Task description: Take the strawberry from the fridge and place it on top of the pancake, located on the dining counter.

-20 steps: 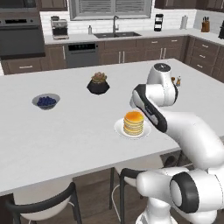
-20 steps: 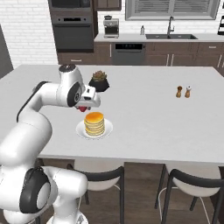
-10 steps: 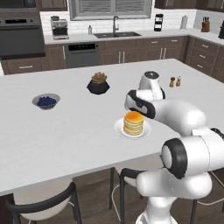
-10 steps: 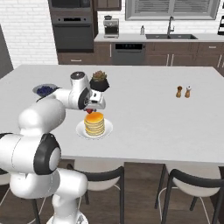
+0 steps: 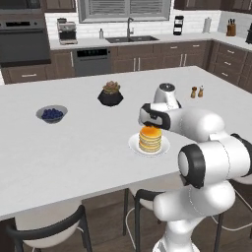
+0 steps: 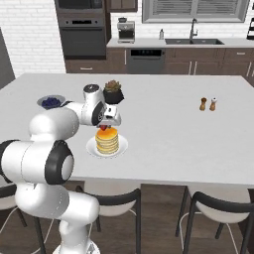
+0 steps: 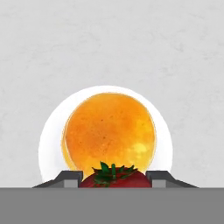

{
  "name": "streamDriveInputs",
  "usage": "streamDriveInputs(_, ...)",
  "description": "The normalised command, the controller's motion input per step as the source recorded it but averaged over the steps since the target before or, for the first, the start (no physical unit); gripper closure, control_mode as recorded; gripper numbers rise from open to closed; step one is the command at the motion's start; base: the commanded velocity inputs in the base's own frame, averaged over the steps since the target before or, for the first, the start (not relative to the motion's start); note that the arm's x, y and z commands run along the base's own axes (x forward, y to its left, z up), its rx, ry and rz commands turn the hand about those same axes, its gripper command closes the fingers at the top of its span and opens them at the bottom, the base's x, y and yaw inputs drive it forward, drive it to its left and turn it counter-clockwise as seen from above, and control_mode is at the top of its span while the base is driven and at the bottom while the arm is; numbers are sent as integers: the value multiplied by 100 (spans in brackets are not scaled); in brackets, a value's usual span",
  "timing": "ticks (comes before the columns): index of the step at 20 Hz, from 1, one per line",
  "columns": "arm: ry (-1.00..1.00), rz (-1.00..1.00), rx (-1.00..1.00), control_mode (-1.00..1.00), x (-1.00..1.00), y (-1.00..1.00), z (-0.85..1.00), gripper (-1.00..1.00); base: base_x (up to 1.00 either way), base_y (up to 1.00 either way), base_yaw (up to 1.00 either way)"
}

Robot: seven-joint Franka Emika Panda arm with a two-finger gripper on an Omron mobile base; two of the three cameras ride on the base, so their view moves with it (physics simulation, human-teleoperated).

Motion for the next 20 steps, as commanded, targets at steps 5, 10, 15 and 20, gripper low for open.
streamDriveInputs(5, -2, 0, 0, -100, 0, 0, -29, 100, 0, 0, 0)
streamDriveInputs(10, -5, 0, 0, -100, 4, 0, -11, 100, 0, 0, 0)
streamDriveInputs(15, -6, 0, 0, -100, 13, 0, -12, 100, 0, 0, 0)
streamDriveInputs(20, -1, 0, 0, -100, 3, 0, -17, 100, 0, 0, 0)
